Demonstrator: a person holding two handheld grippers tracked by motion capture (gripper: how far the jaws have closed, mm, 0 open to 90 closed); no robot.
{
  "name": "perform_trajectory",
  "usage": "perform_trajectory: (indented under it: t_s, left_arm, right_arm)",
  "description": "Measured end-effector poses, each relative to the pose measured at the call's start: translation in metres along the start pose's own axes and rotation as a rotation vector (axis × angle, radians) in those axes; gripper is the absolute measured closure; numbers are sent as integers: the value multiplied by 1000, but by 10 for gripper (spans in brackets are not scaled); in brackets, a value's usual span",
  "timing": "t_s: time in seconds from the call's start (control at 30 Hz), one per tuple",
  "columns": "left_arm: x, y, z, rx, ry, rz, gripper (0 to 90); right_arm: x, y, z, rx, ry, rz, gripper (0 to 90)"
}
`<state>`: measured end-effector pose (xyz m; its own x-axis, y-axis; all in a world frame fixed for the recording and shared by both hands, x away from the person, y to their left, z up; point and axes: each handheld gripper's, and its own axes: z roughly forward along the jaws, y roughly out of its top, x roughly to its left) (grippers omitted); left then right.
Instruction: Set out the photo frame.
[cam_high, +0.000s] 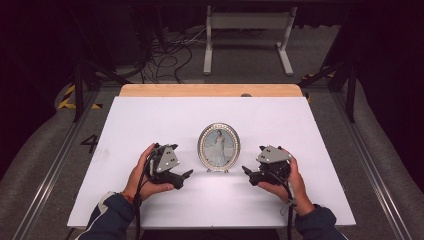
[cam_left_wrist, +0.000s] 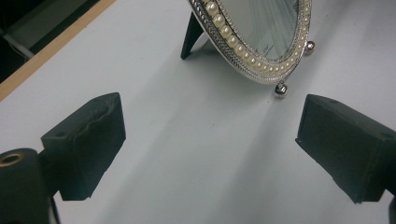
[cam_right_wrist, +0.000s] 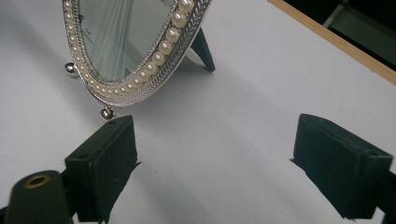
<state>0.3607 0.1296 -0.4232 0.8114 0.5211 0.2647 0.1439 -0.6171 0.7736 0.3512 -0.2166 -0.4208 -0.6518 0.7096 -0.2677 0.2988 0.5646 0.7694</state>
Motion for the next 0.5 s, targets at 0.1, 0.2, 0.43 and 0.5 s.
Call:
perform_trajectory:
  t_s: [0.1,0.2,0.43,0.5]
  left_arm:
    - [1,-4,-3,7,8,-3,83]
    - [1,-9,-6,11,22,-3,83]
    - [1,-16,-10,18,29,-9,83]
    - [0,-18,-11,25,32,-13,83]
  right_arm:
    - [-1,-1,-2,1,-5,-6,134]
    - [-3,-4,-5,-4,-8,-3,134]
    - [-7,-11,-11,-7,-18,12,134]
    - [-8,-13,-12,-6,-22,12,134]
